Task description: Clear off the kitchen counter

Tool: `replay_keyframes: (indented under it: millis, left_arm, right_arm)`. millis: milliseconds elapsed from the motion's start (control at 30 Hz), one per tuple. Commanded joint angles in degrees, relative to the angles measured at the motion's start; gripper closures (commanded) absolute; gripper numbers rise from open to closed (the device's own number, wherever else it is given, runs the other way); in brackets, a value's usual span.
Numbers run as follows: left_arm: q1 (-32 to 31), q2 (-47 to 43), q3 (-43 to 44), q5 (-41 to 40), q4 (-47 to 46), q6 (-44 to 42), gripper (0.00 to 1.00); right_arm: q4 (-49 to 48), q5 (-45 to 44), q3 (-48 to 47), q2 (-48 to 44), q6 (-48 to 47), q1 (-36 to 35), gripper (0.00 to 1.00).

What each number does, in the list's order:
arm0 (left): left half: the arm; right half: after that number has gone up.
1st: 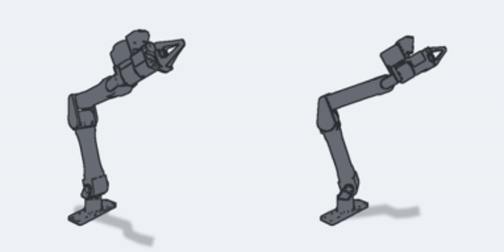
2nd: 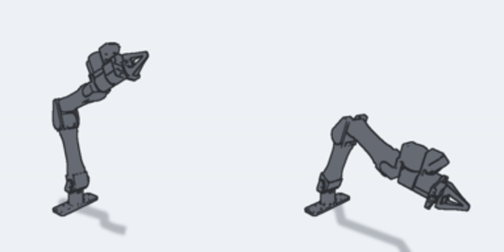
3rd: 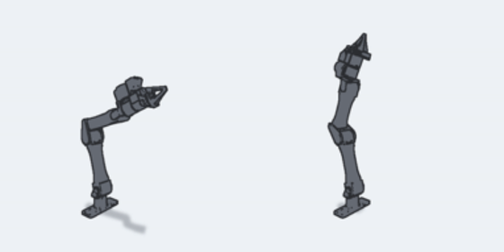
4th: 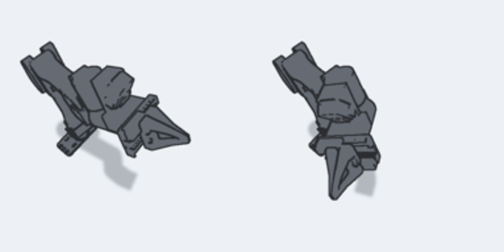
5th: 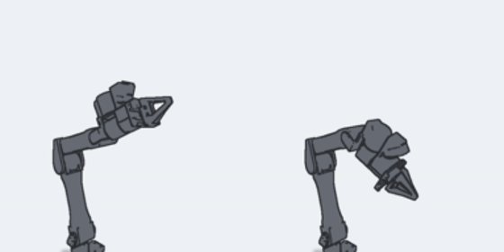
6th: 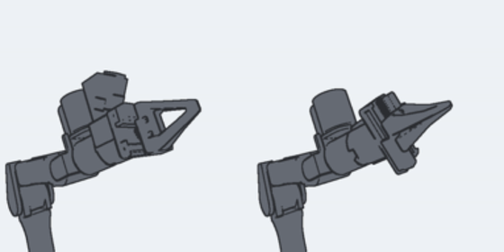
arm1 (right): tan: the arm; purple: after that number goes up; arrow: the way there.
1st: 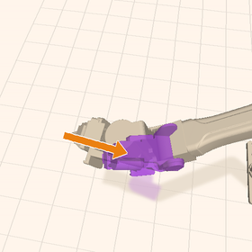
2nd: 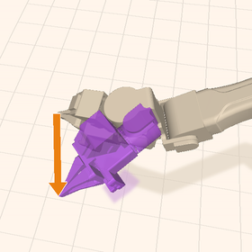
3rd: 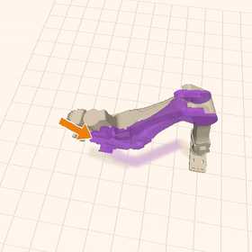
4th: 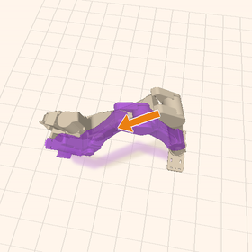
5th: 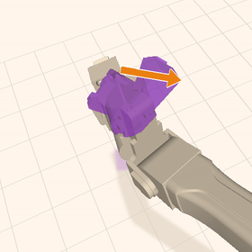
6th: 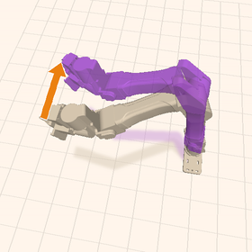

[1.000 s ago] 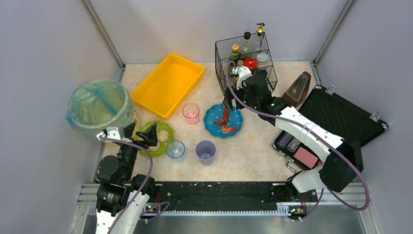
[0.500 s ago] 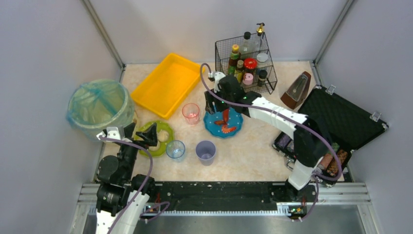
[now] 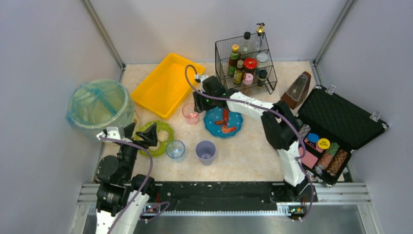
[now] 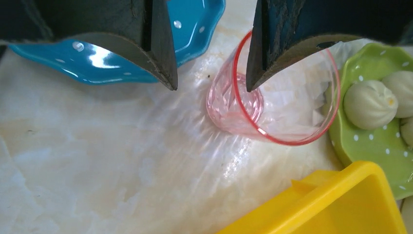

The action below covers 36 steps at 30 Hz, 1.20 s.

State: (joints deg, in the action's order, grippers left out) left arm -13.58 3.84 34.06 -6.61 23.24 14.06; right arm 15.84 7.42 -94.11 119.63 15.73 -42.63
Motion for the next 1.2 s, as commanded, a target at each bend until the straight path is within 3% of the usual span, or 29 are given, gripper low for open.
replay_keyframes:
  millis: [0,133,367,833,1167]
  left_arm:
    - [0.2,-0.2,0.9,0.8,-2.0,0.6,0.02]
    - [0.1,-0.1,0.8,0.7,-2.0,0.5,0.02]
    - [0.1,1.0,0.8,0.7,-2.0,0.5,0.02]
    - [0.1,12.3,5.2,9.4,-4.2,6.9,0.02]
    - [0.1,28.3,10.7,28.4,-13.1,28.4,0.02]
  right_arm:
    - [-0.6,0.5,-4.4,3.7,1.8,-0.6,0.49]
    - [-0.2,0.5,-4.3,3.8,1.6,-0.5,0.61]
    - [-4.5,1.9,4.1,-4.2,2.1,0.7,1.00]
    - [-30.9,11.8,32.6,-29.6,10.0,4.9,1.00]
    - [-55.0,13.3,52.4,-45.3,15.6,5.1,1.00]
